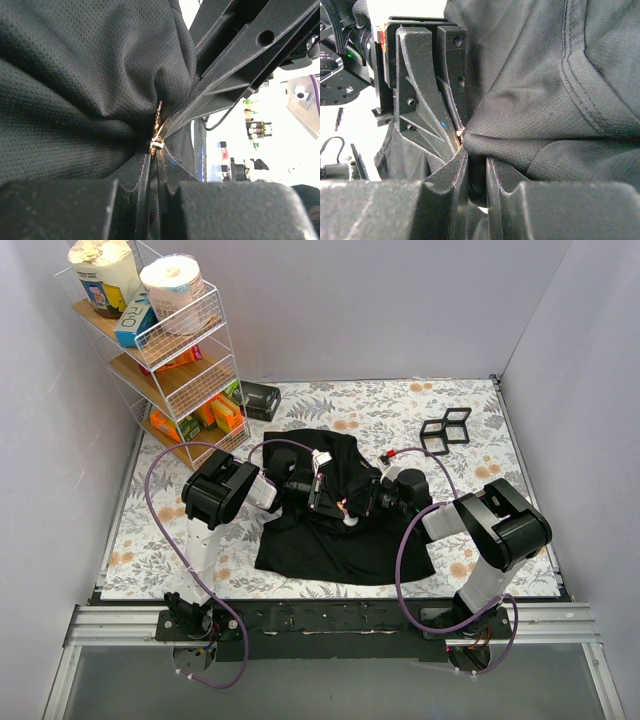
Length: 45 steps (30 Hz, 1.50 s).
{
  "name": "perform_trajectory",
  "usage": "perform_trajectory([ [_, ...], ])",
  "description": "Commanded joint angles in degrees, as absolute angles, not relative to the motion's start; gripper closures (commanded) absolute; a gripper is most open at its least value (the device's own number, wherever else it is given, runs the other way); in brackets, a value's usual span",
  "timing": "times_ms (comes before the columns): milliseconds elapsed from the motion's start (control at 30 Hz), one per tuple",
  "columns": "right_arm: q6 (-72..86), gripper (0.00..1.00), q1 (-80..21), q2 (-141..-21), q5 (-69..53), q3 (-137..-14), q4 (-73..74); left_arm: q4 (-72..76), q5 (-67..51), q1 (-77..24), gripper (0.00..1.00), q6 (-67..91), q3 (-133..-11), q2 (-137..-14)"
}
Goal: Pin the brooch onto the clothing
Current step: Pin the brooch to the clothes.
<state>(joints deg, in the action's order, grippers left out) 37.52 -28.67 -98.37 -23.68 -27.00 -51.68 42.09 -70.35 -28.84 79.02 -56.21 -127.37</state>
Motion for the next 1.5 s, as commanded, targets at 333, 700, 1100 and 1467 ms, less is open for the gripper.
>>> perform_trajectory([
  [333,38.5,0.99,-30.1,-97.0,-11.9,-30.5,-45.8,37.2,-71.0,-32.5,1.0,73.0,-57.6,-122.7],
  [700,41.6,0.99,-30.1,-93.9,-6.5,-29.5,-46.2,37.2,-70.9,-33.1,1.0,72.9,-57.4,-123.1],
  [1100,43.4,0.95,-30.0,-89.1,-2.4,-28.9,-47.5,37.0,-70.1,-33.2,1.0,72.5,-57.0,-124.2],
  [1467,45.5,0.95,-29.4,-85.0,-0.3,-27.8,-47.6,35.7,-69.2,-33.1,1.0,71.5,-57.1,-124.5],
])
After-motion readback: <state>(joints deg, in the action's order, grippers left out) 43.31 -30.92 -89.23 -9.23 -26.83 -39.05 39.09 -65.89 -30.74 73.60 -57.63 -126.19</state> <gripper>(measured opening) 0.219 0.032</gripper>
